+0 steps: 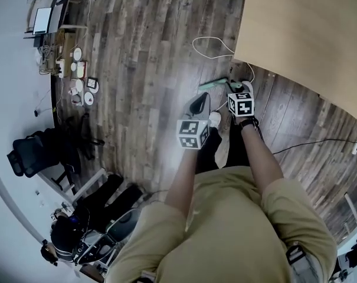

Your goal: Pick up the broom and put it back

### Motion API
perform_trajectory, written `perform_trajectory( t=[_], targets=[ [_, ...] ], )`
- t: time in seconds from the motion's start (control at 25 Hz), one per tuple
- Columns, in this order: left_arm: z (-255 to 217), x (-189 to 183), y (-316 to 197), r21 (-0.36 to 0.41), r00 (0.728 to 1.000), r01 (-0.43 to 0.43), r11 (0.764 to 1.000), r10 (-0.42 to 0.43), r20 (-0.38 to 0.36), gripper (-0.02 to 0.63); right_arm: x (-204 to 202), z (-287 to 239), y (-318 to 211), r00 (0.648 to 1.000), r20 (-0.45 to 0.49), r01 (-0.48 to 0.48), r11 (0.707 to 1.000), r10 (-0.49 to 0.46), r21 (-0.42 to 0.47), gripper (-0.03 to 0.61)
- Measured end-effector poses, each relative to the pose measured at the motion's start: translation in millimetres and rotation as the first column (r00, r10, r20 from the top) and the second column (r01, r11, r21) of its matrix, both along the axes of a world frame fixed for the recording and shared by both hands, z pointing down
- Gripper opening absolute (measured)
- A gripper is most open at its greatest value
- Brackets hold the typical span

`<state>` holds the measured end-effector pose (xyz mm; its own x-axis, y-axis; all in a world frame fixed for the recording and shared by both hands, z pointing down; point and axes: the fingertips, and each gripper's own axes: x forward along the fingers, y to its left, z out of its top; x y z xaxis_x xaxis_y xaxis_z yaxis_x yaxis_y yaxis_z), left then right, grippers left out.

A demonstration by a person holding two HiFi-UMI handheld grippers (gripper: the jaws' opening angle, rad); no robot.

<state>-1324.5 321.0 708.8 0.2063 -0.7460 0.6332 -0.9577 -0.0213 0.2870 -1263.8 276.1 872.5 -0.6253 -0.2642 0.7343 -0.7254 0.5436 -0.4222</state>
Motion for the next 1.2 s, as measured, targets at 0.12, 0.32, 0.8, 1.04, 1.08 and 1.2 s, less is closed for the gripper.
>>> perform_trajectory(
  t=[0.12,0.32,0.8,1.04,1.08,1.2],
  targets=[
    [-26,-9,10,0.034,1.0,0.007,0.999,-0.007,-0.002,0.002,-2,-32,23,1.0,-0.024,0.022,0.999,-0.021,0.039,0.101],
    [-62,-14,15,0.102,1.0,-0.006,0.995,0.007,-0.011,0.002,-1,-90,34,0.999,-0.023,0.033,0.989,-0.03,0.142,0.1],
    [-188,-22,10,0.328,0.994,-0.112,0.938,0.112,0.018,0.002,11,-284,32,0.997,0.051,-0.078,0.873,0.061,0.481,0.094],
    [-255,-22,4,0.438,0.986,-0.166,0.883,0.161,0.049,0.002,29,-379,32,0.973,0.144,-0.23,0.779,0.18,0.584,0.092],
    [-265,-21,2,0.452,0.985,-0.172,0.875,0.166,0.053,0.002,34,-393,31,0.966,0.16,-0.258,0.765,0.202,0.59,0.092],
    [-298,-12,4,0.5,0.981,-0.192,0.845,0.183,0.067,0.002,52,-437,33,0.95,0.209,-0.312,0.717,0.232,0.623,0.091]
  ],
)
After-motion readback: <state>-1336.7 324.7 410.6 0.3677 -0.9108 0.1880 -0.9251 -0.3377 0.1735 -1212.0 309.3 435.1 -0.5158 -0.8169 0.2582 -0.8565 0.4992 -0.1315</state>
